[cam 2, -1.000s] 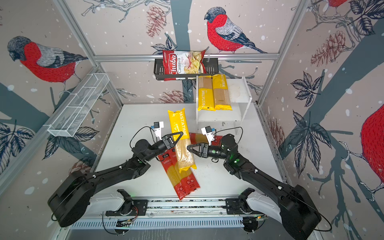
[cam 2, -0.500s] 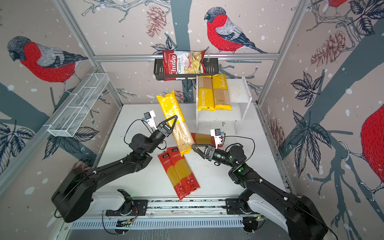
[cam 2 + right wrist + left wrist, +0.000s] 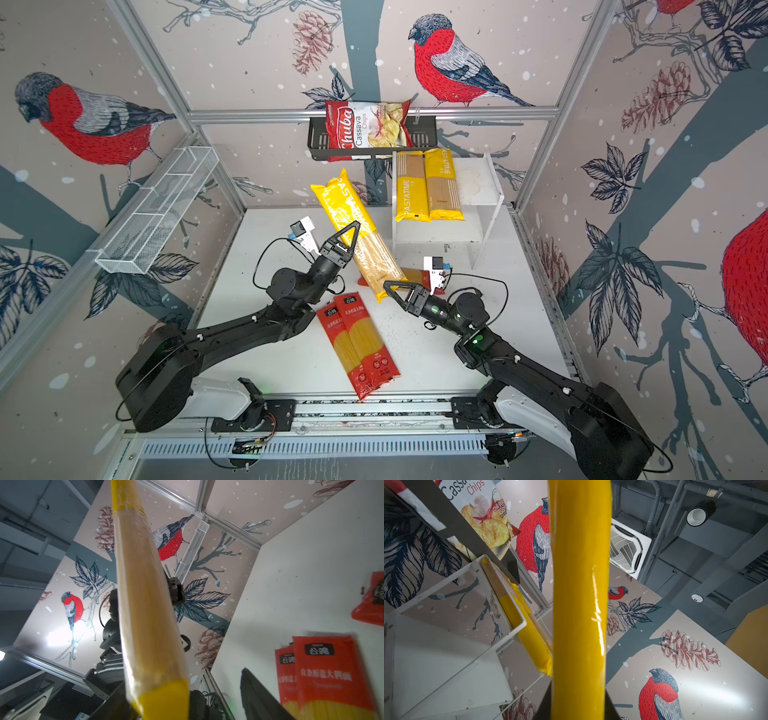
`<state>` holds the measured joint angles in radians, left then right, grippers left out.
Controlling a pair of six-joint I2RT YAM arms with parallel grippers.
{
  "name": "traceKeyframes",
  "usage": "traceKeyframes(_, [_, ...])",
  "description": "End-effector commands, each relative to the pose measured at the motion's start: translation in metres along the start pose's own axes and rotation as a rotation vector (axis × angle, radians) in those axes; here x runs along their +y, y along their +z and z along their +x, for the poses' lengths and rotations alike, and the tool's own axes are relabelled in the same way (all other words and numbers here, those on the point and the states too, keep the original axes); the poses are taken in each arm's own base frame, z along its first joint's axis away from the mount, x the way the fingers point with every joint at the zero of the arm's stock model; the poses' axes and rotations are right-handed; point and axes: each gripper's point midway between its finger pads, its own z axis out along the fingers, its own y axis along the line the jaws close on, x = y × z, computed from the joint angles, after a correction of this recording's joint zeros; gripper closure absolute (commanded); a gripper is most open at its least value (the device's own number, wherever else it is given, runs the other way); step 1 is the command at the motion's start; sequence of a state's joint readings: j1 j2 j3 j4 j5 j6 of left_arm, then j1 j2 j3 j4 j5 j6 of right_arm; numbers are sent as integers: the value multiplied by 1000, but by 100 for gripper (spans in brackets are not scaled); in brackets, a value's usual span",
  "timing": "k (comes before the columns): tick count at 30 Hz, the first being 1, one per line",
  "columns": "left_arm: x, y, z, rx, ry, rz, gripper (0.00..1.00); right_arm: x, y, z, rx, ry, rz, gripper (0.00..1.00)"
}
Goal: Place and organize the pasta boxes and bags onto the shelf
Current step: 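Carry the upright pack toward the white shelf with both grippers, then stand the pack beside the others with the right gripper while the left withdraws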
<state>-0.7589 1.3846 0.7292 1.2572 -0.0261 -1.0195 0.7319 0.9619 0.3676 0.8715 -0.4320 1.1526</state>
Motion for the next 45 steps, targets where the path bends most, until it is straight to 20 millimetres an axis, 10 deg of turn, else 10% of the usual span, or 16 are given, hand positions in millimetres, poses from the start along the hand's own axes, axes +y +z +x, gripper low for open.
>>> traceKeyframes(1, [-45,-2,-30,-140,-12,170,85,30,2,-22,-123,-48,-93,27])
traceKeyframes(29, [-36,11,-1,-85,-91,180,78,30,8,-44,-261,-77,-105,67])
traceKeyframes(45, [-44,13,4,-42,-97,204,41,70,-2,-77,-332,-161,-143,85])
